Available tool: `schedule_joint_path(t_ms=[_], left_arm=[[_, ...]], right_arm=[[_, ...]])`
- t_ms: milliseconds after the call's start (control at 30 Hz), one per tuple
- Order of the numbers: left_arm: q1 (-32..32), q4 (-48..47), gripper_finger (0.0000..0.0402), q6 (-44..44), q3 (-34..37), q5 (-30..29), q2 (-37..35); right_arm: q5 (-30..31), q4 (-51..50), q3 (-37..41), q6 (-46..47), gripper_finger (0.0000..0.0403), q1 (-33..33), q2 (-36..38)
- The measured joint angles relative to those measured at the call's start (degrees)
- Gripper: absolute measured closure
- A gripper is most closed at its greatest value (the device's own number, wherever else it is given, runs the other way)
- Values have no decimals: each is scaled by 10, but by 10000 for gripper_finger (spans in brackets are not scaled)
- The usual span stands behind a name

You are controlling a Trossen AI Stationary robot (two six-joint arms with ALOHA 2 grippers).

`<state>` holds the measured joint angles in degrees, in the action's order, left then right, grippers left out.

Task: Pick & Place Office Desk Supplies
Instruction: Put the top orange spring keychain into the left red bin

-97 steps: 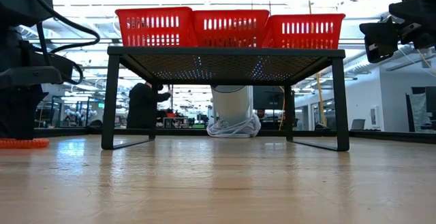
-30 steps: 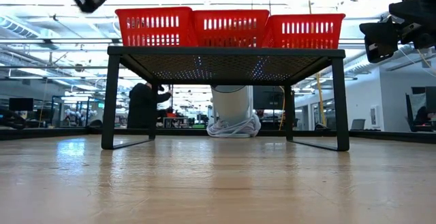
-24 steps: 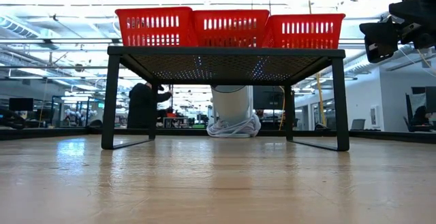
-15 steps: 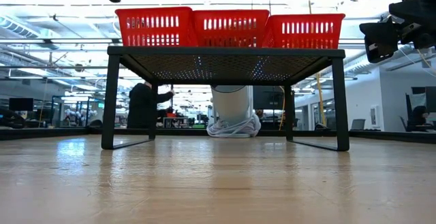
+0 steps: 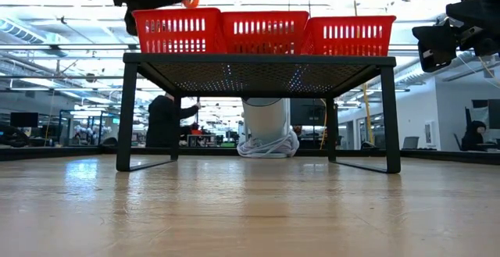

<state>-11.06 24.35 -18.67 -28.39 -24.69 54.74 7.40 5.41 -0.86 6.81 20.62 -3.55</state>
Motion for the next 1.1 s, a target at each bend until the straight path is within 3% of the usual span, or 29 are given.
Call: schedule_joint_path(t_ms=[867, 1100], left_arm=[[9, -37, 363, -43, 0, 0, 0], [9, -43, 310, -52, 0, -12, 0]], right_arm=[[0, 0, 0, 0, 197, 0, 0], [0, 0, 0, 0, 197, 0, 0]])
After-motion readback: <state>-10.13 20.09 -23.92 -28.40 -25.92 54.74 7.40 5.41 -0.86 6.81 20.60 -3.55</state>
